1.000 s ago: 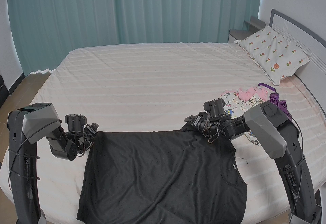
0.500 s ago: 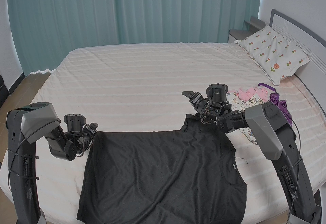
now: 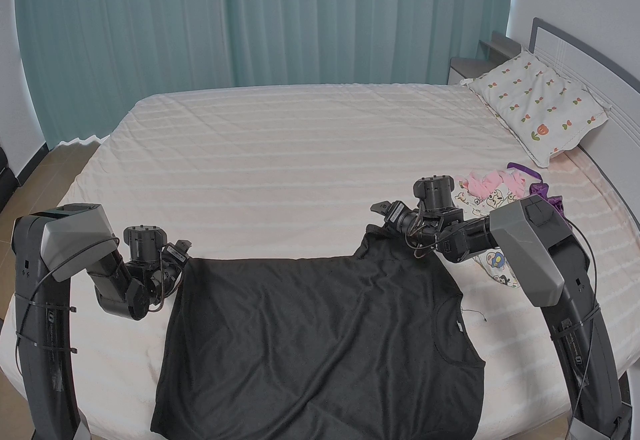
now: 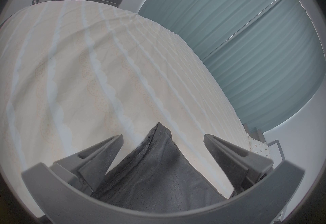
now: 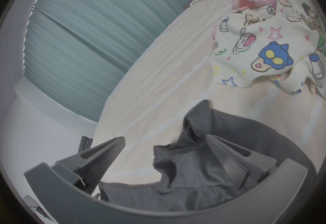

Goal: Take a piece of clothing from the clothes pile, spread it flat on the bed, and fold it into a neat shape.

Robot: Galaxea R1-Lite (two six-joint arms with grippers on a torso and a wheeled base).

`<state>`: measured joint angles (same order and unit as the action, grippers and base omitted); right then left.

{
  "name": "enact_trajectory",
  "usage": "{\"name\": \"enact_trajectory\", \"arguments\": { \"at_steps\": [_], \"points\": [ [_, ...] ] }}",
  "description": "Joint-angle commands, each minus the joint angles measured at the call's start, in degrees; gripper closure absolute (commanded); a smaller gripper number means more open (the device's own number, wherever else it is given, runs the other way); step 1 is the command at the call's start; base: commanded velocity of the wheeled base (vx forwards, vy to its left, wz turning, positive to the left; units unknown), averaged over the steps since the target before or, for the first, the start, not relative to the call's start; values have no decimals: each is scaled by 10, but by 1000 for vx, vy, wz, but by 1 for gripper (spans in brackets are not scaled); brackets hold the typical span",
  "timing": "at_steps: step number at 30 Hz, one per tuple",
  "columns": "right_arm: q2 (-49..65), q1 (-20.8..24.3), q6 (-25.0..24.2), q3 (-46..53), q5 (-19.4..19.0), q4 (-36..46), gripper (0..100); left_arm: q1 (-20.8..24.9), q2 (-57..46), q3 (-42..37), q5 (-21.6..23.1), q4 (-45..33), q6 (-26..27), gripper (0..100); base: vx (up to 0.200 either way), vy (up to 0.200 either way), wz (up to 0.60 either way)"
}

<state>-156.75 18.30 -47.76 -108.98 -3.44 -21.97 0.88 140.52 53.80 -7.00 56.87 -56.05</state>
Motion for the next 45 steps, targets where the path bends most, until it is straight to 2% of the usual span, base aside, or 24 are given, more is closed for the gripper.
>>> {"name": "enact_trajectory", "arguments": {
  "at_steps": [1, 8, 14, 17, 19, 20, 24, 31, 33, 39, 42, 45],
  "points": [
    [29, -1, 1, 34, -1, 11, 0, 0, 0, -2, 1, 1, 0, 0, 0, 0, 0],
    [14, 3, 3, 46, -1, 18, 0, 0, 0, -3, 1, 2, 0, 0, 0, 0, 0],
    [-21, 4, 3, -1, -6, 24, 0, 0, 0, -3, 0, 2, 0, 0, 0, 0, 0],
    [-61, 8, -12, -56, -14, 6, 0, 0, 0, -3, 0, 3, -1, 0, 0, 0, 0],
    [-61, 9, -21, -56, -34, -9, 0, 0, 0, -4, 0, 3, -1, 0, 0, 0, 0],
    [-63, 12, -28, -56, -63, -45, 0, 0, -2, -9, 0, 4, -1, 0, 0, 0, 0],
    [-62, 19, -28, -56, -72, -120, 0, 0, -1, -16, 0, 22, -1, 0, 0, 0, 0],
    [-26, 2, -23, -56, -71, -130, 0, 0, -1, -18, 0, 25, -1, 0, 0, 0, 0],
    [-17, -5, -16, -56, -71, -118, 0, 0, -1, -18, 0, 25, -1, 0, 0, 0, 0],
    [12, -61, 71, -33, -68, -17, 0, 0, -1, -18, 0, 25, -1, 0, 0, 0, 0],
    [16, -80, 108, 5, -68, -6, 0, 0, -1, -17, 0, 25, -1, 0, 0, 0, 0],
    [16, -92, 123, 32, -68, -6, 0, 0, 0, -18, 0, 25, -1, 0, 0, 0, 0]
  ]
}}
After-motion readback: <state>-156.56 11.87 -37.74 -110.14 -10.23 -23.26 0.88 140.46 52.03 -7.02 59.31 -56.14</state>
